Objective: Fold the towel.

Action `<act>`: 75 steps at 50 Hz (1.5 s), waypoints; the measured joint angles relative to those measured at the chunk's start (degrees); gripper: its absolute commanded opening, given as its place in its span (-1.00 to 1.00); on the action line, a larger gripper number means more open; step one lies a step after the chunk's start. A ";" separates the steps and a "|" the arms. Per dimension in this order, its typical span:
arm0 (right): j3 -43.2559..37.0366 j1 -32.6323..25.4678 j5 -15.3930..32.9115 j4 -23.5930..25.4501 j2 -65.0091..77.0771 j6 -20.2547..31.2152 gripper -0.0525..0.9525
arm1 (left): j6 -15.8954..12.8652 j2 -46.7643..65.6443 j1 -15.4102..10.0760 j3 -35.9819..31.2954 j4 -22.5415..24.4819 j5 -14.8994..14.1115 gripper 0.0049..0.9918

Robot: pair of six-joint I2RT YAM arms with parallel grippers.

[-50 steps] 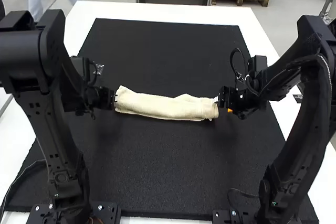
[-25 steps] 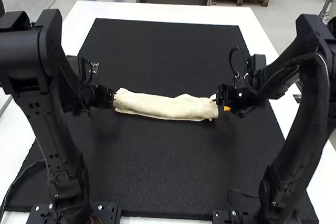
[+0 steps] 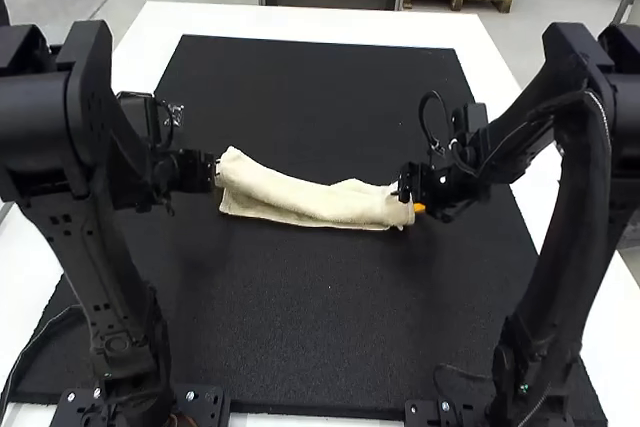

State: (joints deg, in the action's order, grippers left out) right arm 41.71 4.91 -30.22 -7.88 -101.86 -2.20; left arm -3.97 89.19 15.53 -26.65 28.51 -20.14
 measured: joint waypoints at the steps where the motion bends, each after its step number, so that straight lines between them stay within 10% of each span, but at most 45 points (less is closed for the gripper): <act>1: 0.00 0.09 0.00 0.00 -0.04 0.00 0.90 | 0.02 0.00 0.00 0.00 -0.15 0.00 0.96; 48: 0.26 0.98 0.02 -0.42 -1.07 -0.37 0.88 | 5.77 5.25 2.49 2.82 3.98 -7.28 0.96; 61: 1.25 0.74 2.19 -0.28 -2.69 0.26 -0.03 | 5.84 2.60 6.34 1.86 3.89 -7.17 0.96; 68: 1.73 0.94 2.40 -0.79 -4.26 0.39 -0.93 | 5.84 2.60 6.38 1.57 2.97 -7.17 0.96; 75: 2.38 0.96 1.81 -0.61 -5.11 0.68 -0.93 | 5.84 2.38 6.38 1.57 2.78 -7.15 0.96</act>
State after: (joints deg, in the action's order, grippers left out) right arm 44.10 5.87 -28.40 -8.49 -106.98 -1.52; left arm 1.87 91.57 21.91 -25.08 31.29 -27.29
